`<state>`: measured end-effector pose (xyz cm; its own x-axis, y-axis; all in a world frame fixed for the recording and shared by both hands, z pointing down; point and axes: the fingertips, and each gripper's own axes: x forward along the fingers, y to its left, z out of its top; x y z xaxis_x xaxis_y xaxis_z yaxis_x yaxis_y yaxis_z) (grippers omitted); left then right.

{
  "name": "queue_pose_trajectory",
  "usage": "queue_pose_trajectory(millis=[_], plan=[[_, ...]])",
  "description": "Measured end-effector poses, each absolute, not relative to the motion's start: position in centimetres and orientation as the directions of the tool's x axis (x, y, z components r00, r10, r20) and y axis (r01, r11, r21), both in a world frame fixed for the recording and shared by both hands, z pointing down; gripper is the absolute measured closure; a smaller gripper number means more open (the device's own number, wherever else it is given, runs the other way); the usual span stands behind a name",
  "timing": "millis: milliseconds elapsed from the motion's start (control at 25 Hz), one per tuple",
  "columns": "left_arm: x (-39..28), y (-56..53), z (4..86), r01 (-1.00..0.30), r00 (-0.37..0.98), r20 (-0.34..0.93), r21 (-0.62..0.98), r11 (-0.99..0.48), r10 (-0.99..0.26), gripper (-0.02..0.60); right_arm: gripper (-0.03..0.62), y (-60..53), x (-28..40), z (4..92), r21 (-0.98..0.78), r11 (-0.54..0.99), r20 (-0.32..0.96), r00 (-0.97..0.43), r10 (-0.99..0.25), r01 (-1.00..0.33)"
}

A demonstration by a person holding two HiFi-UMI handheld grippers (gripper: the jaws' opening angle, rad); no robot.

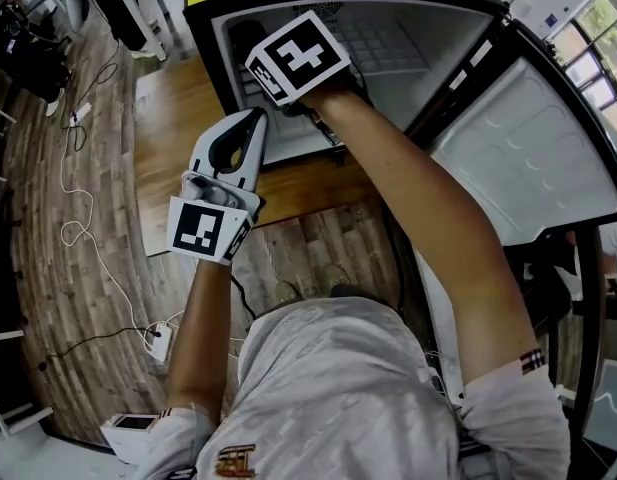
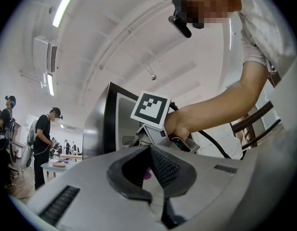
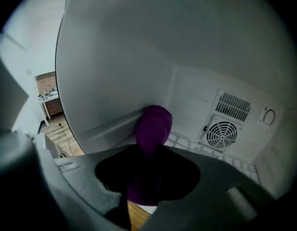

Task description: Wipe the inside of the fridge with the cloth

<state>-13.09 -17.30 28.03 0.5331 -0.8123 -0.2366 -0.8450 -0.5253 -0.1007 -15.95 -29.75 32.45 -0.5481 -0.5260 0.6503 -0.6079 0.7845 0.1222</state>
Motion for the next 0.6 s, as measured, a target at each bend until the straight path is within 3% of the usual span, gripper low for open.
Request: queue_pose_trajectory(millis=[600], plan=[[-12.8,-17.8,28.6,-0.853,0.521,-0.225,-0.095,-0.514,-0.823,0.581,0.479,-31.4,-14.5,34.1,0.220,0.797,0.692,-0.486,-0.534,-0.563]])
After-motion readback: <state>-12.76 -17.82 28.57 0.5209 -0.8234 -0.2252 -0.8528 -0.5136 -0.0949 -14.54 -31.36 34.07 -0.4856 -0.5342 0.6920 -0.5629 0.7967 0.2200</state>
